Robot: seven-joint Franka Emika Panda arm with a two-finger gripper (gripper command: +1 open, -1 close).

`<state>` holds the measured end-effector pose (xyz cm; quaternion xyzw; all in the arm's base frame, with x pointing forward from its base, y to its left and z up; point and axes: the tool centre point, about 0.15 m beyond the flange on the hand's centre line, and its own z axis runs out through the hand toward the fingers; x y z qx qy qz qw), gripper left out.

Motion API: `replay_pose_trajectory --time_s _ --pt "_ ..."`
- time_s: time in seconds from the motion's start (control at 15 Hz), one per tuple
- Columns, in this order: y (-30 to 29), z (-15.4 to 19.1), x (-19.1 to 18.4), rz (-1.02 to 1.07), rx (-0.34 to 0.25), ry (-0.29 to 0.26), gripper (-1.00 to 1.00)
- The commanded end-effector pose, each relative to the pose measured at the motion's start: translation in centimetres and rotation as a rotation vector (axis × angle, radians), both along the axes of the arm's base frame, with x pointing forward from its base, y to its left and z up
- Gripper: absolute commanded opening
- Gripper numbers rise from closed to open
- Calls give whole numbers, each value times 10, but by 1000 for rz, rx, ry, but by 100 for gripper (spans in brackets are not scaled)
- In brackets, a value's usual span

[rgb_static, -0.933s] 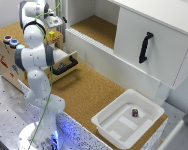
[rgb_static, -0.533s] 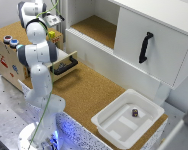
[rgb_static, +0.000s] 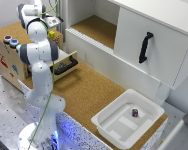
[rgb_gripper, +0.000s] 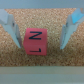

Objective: Place the pink object in the drawer

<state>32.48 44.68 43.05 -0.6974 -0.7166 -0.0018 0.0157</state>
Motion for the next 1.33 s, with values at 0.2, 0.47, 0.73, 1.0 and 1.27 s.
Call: replay_pose_trajectory --time_s 0.2,0.47,0.73,1.0,1.27 --pt "13 10 5 -88 -66 2 -100" --pt "-16 28 4 -172 -50 -25 -100" --pt "-57 25 -17 -238 -78 -15 -100" --pt "-107 5 -42 -318 -119 10 -100" --pt "-136 -10 -61 -361 -103 -6 -100"
